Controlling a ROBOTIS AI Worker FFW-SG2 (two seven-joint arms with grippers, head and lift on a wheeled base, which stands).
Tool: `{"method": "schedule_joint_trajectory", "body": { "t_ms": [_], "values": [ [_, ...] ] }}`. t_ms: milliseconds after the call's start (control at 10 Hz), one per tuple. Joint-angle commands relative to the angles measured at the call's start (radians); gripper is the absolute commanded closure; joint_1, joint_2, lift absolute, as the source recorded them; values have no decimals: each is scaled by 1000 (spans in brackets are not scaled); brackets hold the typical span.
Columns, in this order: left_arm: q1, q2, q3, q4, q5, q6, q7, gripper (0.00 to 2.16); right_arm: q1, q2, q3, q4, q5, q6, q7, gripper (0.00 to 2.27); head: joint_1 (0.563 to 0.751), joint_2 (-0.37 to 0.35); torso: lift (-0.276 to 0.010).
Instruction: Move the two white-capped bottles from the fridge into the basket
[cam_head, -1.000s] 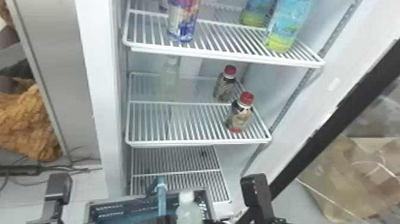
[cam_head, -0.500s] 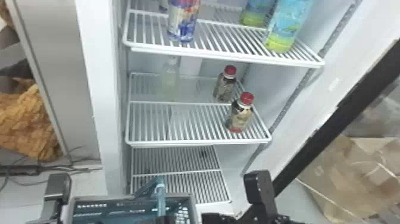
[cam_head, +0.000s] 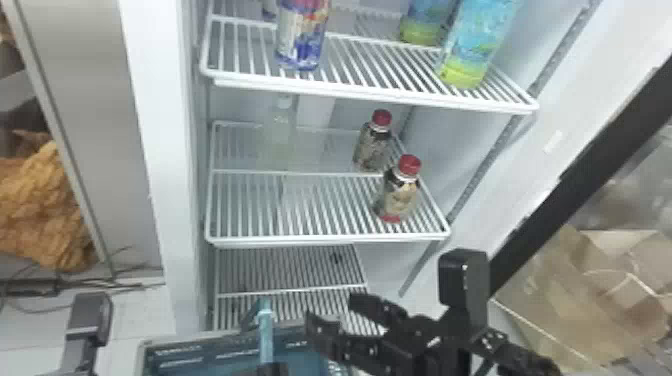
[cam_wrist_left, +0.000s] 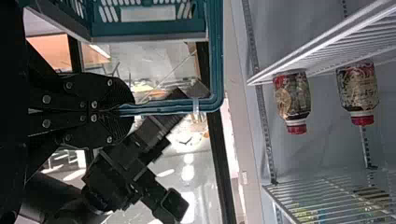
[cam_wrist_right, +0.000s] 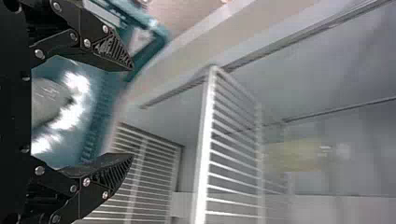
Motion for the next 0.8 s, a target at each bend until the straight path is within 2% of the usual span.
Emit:
{"method": "schedule_joint_trajectory", "body": {
  "t_ms": [0, 400, 700],
  "values": [
    [0, 0, 0, 0, -1, 0, 0, 1154, -16, 0, 9, 36, -5, -112, -3, 438, 695, -307, -260],
    [-2, 0, 0, 0, 1, 0, 0, 1154, -102, -4, 101, 213, -13, -433, -46, 387, 695, -255, -260],
    [-2, 0, -2, 0, 1, 0, 0, 1154, -165, -20, 143, 316, -7, -529, -69, 64, 695, -218, -260]
  ]
}}
